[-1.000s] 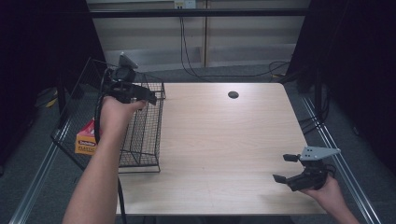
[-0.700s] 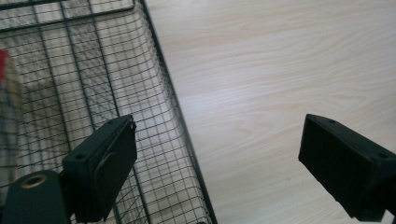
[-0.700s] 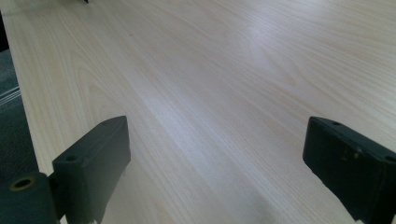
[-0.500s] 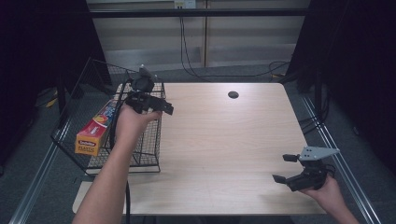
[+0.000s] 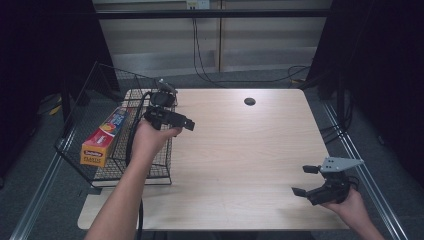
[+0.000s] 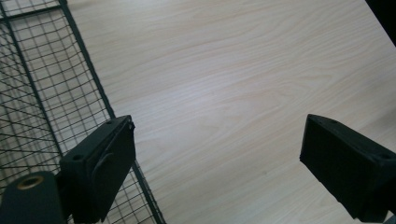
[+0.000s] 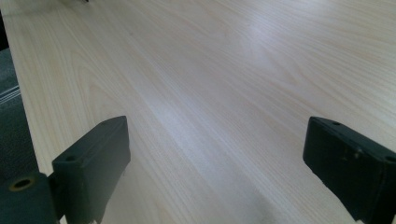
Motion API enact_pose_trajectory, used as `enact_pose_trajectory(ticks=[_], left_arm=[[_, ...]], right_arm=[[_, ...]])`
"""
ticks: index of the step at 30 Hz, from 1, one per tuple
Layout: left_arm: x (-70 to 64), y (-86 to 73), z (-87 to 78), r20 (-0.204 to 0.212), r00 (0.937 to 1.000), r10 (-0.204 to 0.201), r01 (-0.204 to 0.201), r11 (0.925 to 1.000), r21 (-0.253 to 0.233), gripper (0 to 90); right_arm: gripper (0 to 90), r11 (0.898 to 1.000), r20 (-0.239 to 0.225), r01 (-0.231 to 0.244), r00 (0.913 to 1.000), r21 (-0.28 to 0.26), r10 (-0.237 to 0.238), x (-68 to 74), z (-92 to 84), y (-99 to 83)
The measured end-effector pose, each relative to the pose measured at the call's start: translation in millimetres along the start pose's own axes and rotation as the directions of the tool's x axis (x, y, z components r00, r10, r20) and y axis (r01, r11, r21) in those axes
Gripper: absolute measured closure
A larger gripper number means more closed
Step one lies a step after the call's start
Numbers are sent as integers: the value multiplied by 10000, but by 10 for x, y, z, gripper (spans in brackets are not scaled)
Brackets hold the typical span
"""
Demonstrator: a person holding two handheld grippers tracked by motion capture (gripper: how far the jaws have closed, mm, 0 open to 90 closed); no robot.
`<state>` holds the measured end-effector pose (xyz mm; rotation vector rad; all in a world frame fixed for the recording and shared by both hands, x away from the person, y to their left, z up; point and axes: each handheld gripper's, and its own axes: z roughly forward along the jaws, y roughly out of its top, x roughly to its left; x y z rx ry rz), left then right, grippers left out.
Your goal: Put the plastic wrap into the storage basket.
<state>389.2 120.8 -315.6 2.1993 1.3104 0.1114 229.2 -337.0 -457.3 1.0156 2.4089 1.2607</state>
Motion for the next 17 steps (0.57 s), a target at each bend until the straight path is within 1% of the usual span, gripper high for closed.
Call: enact_pose_trajectory(ticks=[1, 3, 4, 5, 7, 9, 10, 11, 14, 17], left_arm=[[0, 0, 0, 0, 10000, 0, 0, 10000, 0, 103], [-30, -32, 42, 184, 9998, 112, -112, 9999, -42, 103], [-45, -45, 57, 206, 9997, 116, -114, 9999, -97, 103], [-52, -53, 72, 288, 9994, 167, -166, 9999, -47, 102], [-74, -73, 100, 309, 9992, 265, -264, 9996, -37, 102], [-81, -85, 113, 364, 9990, 272, -271, 9996, -46, 102], [-94, -110, 148, 467, 9986, 260, -254, 9996, -124, 102], [-98, -118, 160, 520, 9981, 320, -317, 9995, -58, 102], [-123, -149, 193, 708, 9969, 355, -343, 9992, -185, 99], [-165, -184, 214, 739, 9953, 634, -614, 9977, -287, 97]], right_arm=[[74, 10000, 0, 0, 10000, 0, 0, 0, 0, 0], [73, 10000, 31, -4, 10000, 24, 4, 0, 3, -2], [73, 10000, 8, -8, 10000, 32, 8, -4, 6, -2], [74, 10000, -37, -37, 10000, 65, 37, -1, 7, -3], [73, 10000, -40, -13, 10000, 86, 13, 2, 10, -4], [73, 10000, -38, 9, 10000, 76, -9, 4, 14, -4], [73, 9999, -34, 21, 10000, 100, -21, 7, 17, -5], [72, 9999, -19, 11, 10000, 117, -10, 8, 20, -5], [68, 9998, -14, 35, 10000, 209, -35, 10, 30, -11], [60, 9990, 59, 155, 9999, 431, -157, 20, 59, -18]])
